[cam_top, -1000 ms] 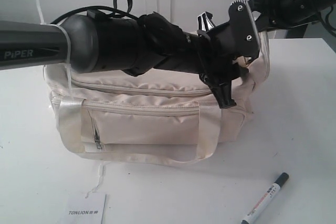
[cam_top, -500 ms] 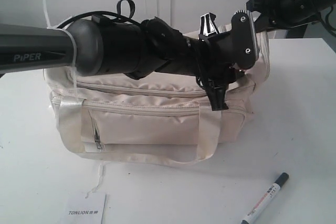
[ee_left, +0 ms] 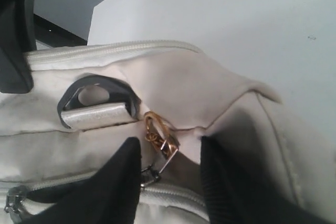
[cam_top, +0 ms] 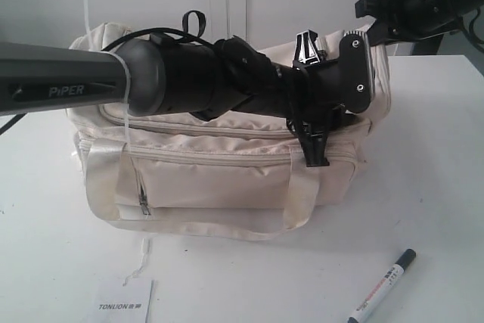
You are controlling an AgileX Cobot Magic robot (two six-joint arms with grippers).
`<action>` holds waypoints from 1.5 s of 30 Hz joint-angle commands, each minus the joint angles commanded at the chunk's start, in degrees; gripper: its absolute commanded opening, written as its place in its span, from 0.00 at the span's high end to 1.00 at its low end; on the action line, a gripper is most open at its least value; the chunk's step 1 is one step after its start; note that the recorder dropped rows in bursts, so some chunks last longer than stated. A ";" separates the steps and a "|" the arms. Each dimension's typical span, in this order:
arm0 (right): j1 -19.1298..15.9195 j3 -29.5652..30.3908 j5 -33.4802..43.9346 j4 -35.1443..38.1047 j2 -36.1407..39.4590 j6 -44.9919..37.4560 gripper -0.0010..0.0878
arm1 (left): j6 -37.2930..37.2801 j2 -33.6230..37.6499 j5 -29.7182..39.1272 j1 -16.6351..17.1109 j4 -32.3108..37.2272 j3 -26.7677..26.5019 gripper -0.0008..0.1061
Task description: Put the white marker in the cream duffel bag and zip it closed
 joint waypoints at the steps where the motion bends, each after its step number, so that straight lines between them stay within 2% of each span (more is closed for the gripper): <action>1: 0.00 0.00 0.00 0.00 0.00 0.00 0.99 | 0.00 0.24 -0.10 0.00 0.00 -0.37 0.59; 6: 0.00 0.00 0.00 0.00 0.00 0.00 0.99 | 0.00 0.51 -0.62 0.00 0.00 -0.62 0.60; 8: 0.00 0.00 0.00 0.00 0.00 0.00 0.99 | 0.15 0.51 -1.30 0.00 0.00 -0.62 0.64; 13: 0.00 0.00 0.00 0.00 0.00 0.00 0.99 | 0.15 0.51 -3.36 0.00 0.00 -0.62 0.89; 16: 0.00 0.00 0.00 0.00 0.00 0.00 0.99 | 0.27 0.51 -4.42 0.00 0.00 -0.62 0.99; 27: 0.00 0.00 0.00 0.00 0.00 0.00 0.99 | -0.05 -1.79 -2.81 0.00 -0.53 -0.62 0.99; 33: 0.00 0.00 0.00 0.00 0.00 0.00 0.99 | -1.42 -1.79 2.69 0.00 -1.35 -0.62 0.99; 35: 0.00 0.00 0.00 0.00 0.00 0.00 0.99 | -4.92 -1.79 1.33 0.00 -1.35 -0.62 0.97; 38: 0.00 0.00 0.00 0.00 0.00 0.00 0.99 | -9.17 -2.39 -0.49 0.08 -1.59 -0.62 0.80; 41: 0.00 0.00 0.00 0.00 0.00 0.00 0.99 | -5.43 -2.69 -0.25 0.08 -1.36 -0.62 0.61; 42: 0.00 0.00 0.00 0.00 0.00 0.00 0.99 | -3.23 -2.69 -0.25 0.08 -1.36 -0.62 0.58; 45: 0.00 0.00 0.00 0.00 0.00 0.00 0.99 | 1.44 -2.30 -0.25 0.08 -1.36 -0.62 0.58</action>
